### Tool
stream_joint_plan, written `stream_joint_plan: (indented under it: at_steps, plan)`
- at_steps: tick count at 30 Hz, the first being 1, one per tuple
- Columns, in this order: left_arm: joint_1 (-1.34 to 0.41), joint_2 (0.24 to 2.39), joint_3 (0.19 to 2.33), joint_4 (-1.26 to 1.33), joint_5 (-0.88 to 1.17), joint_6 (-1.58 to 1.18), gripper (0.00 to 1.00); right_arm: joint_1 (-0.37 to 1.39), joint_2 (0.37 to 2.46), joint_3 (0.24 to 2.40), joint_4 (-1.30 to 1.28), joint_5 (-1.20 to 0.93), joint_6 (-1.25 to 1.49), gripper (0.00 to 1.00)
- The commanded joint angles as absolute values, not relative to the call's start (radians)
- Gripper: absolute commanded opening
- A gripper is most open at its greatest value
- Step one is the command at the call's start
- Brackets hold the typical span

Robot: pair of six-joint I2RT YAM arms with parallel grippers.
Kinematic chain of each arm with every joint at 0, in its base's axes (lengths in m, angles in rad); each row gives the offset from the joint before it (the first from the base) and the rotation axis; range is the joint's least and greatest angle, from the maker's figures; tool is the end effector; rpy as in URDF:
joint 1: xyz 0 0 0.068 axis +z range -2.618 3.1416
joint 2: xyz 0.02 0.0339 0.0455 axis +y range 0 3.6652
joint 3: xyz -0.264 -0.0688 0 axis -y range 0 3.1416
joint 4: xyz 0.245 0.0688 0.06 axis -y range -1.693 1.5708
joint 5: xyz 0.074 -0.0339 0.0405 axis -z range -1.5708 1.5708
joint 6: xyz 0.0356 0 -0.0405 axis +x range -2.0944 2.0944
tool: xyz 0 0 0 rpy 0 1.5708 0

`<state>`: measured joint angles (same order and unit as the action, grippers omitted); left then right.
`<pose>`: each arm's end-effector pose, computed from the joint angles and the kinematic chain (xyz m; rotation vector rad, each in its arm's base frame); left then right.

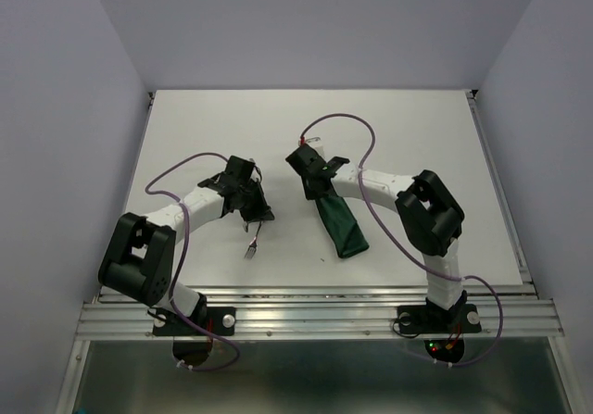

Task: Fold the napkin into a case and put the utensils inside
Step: Stuff the top corner of the smaller-rectangle-folded napkin into the folded napkin.

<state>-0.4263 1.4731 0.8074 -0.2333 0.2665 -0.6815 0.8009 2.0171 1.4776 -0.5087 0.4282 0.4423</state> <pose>0.2615 -0.1290 0.1873 -0.2101 2.5935 -0.7736 0.3086 0.2971 0.1851 -0.2998 2.4614 -0.0521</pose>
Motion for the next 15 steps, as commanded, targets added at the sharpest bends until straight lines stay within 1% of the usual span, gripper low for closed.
stream_joint_plan:
  at_steps: [1,7,12,15]
  plan:
    - [-0.431,1.473,0.795,-0.216,0.279,-0.672,0.00,0.811,2.019,1.513,-0.479,0.451,0.454,0.01]
    - [-0.434,1.460,0.796,-0.209,0.287,-0.664,0.00,0.811,1.941,1.428,-0.427,0.414,0.459,0.01]
    - [-0.466,1.404,0.790,-0.186,0.281,-0.649,0.10,0.811,1.824,1.310,-0.315,0.318,0.428,0.01]
    - [-0.494,1.394,0.807,-0.184,0.281,-0.644,0.14,0.811,1.783,1.244,-0.278,0.261,0.416,0.01]
